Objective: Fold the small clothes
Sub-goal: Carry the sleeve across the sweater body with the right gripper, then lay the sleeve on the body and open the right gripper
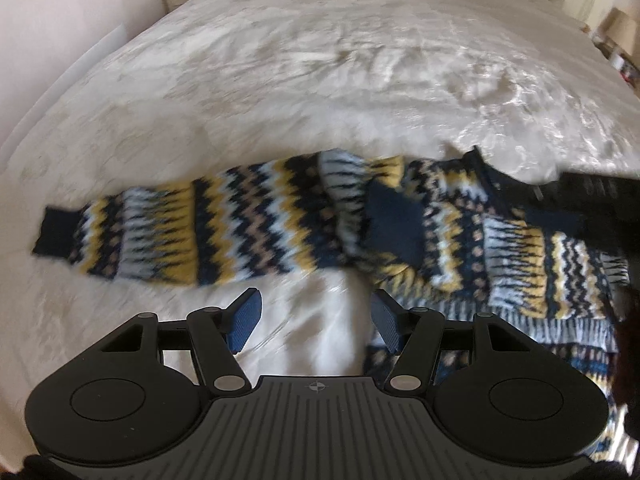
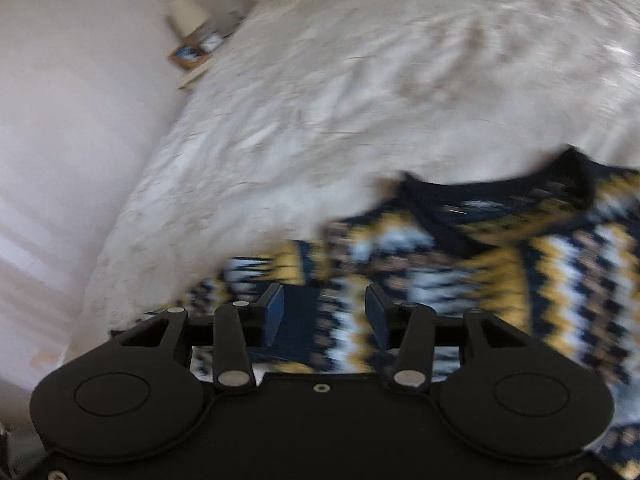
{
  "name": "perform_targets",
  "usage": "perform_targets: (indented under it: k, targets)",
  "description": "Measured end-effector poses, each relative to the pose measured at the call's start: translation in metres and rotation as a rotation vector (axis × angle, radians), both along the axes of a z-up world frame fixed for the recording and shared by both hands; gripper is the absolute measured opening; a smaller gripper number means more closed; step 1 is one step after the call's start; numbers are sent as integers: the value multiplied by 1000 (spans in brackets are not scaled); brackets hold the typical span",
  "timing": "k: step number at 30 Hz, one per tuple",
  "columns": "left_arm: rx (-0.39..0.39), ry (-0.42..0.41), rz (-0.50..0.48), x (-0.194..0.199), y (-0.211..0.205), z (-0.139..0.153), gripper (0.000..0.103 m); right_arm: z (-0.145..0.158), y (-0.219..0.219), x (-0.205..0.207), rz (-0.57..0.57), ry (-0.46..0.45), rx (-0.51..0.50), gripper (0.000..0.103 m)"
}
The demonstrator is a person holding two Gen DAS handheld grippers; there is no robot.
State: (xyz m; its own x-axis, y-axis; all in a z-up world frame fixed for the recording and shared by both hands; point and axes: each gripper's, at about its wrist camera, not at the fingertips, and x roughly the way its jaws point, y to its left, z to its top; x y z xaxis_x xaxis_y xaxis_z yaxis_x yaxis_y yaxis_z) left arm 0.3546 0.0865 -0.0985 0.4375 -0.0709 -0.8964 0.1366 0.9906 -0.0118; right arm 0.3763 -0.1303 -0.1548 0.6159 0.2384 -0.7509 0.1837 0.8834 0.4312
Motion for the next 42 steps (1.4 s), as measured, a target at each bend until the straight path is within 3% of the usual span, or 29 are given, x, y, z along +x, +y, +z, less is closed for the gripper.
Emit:
perform_targets:
  k: [7, 12, 18, 24, 25, 27, 28, 32, 35, 37, 39, 42]
  targets:
    - [-18, -43, -122, 26, -55, -19, 59, -14, -76, -50, -182, 106, -150, 55]
    - [-8, -32, -167, 47, -85, -58, 59, -13, -123, -71, -298, 156, -317, 55]
    - [53, 79, -256, 59, -111, -121, 59, -19, -166, -72, -338, 188, -418, 55]
    - [54, 66, -235, 58, -117, -113, 58, -40, -190, -53, -313, 229, -421, 55]
    - [54, 68, -229, 58, -118, -111, 58, -42, -192, -50, -300, 237, -409, 49]
    - [35, 66, -216, 56, -117, -103, 58, -46, -193, -47, -249, 252, -385, 13]
    - [22, 59, -214, 58, -121, -99, 58, -46, -195, -47, -241, 257, -395, 12]
    - [-13, -8, -237, 50, -127, -87, 59, -53, -216, -52, -300, 284, -391, 12]
    - [5, 6, -255, 50, -134, -100, 59, -62, -227, -56, -330, 283, -345, 14]
    - [60, 47, -259, 51, -139, -119, 59, -60, -227, -58, -333, 271, -327, 25]
    - [69, 15, -286, 48, -139, -124, 59, -52, -224, -61, -346, 250, -350, 41]
    - [62, 10, -306, 41, -138, -119, 59, -31, -211, -66, -347, 195, -409, 43]
